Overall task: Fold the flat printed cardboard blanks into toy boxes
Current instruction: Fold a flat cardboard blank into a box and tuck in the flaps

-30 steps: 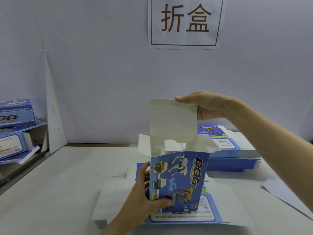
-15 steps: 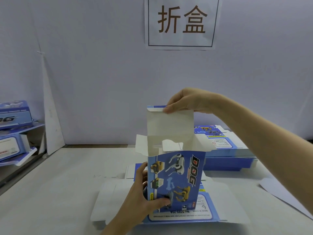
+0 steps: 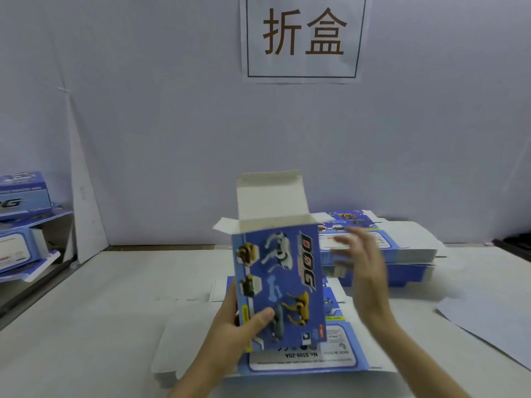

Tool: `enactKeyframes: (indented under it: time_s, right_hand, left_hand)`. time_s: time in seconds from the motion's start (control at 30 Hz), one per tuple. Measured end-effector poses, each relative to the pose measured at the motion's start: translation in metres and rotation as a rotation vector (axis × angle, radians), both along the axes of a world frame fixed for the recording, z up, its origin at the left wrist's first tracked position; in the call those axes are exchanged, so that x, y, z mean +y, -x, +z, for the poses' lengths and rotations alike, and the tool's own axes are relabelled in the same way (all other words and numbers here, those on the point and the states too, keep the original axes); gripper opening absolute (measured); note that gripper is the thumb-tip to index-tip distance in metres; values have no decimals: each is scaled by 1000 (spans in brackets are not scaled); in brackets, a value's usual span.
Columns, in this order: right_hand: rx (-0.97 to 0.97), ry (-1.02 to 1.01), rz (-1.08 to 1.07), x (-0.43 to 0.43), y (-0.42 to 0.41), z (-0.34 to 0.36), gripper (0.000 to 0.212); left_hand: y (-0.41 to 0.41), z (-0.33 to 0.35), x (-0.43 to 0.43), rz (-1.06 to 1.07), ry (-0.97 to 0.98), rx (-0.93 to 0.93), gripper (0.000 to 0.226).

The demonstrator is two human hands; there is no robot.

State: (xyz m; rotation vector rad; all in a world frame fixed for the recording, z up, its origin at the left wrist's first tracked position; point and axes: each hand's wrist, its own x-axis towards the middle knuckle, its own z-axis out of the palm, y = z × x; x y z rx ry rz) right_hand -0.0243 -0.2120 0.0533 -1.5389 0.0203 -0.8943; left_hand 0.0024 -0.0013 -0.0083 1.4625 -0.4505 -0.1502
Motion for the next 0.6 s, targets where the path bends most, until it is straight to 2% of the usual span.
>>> enactKeyframes:
  time_s: [0.07,0.1,0.17,0.3,0.4,0.47,0.6]
  right_hand:
    - [220,10,211,13,-2,-27,27]
    - [269,-9,329,22,-4,-34,32]
    - [228,-87,475,39,-6,-41,49]
    - [173,-152,439,49,-19,-44,58]
    - [263,-145,415,47,-26,-49,57]
    - [229,-132,452,47,-23,-56,61]
    - [107,-202,481,48,-18,-55,72]
  left_hand:
    - [-5,4,-3,96,91,22,46]
    - [-9,6,-6,138,122,3,43]
    - [-14,9,-14,213,169,-5,37]
    - [-22,6,-19,272,181,3,29]
    - [-24,4,-16,320,183,-9,22]
    - [-24,6,-15,339,195,-36,18]
    - [-29,18,-16,315,131,-105,35]
